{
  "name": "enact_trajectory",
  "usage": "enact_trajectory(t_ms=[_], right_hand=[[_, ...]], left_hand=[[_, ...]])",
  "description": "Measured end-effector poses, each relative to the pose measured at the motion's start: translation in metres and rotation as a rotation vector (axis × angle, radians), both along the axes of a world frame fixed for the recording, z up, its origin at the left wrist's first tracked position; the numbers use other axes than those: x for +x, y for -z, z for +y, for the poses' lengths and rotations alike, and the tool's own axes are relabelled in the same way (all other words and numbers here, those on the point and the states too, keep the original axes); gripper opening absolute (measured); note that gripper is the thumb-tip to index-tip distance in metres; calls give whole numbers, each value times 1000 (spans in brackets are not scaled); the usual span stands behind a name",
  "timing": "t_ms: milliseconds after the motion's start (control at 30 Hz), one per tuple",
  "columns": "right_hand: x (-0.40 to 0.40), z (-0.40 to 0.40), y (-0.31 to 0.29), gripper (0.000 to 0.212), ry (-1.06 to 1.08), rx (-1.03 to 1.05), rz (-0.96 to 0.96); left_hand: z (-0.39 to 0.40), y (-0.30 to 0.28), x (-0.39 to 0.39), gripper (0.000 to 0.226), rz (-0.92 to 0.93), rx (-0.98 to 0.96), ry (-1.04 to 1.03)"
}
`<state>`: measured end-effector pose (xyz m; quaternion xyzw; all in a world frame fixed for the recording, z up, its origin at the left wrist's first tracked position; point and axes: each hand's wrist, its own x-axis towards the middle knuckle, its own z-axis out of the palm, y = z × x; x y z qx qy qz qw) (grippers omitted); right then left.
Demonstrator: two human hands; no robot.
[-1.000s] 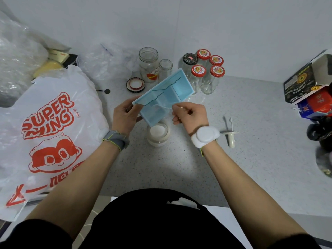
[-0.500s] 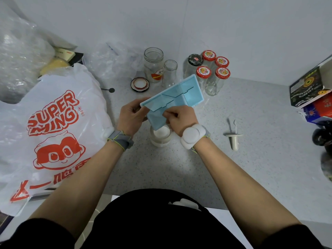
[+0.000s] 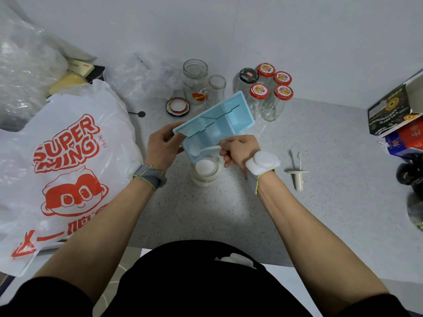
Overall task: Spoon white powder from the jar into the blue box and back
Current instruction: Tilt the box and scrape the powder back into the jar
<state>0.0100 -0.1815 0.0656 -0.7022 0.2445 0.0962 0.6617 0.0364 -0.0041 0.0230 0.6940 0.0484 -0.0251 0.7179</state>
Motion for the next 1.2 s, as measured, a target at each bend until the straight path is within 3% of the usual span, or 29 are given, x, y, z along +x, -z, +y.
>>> enact_trajectory(t_ms=[333, 633, 867, 1033, 1100, 1200], right_hand=[[-5, -21, 0, 11, 20, 36, -88], [-27, -33, 40, 12, -56, -210, -158], [-31, -34, 37, 10, -26, -138, -192], [-26, -32, 23, 11, 15, -47, -328], [-21, -27, 19, 12, -27, -125, -358], [-11, -15, 15, 12, -173, -428, -451]], left_hand=[[4, 5, 3, 16, 25, -8, -48], [1, 5, 0, 16, 27, -27, -84], [-2, 7, 0, 15, 28, -29, -62], [-4, 6, -1, 17, 16, -19, -39], [-5, 5, -1, 18, 1, 5, -17], [-4, 4, 1, 18, -17, 38, 24]])
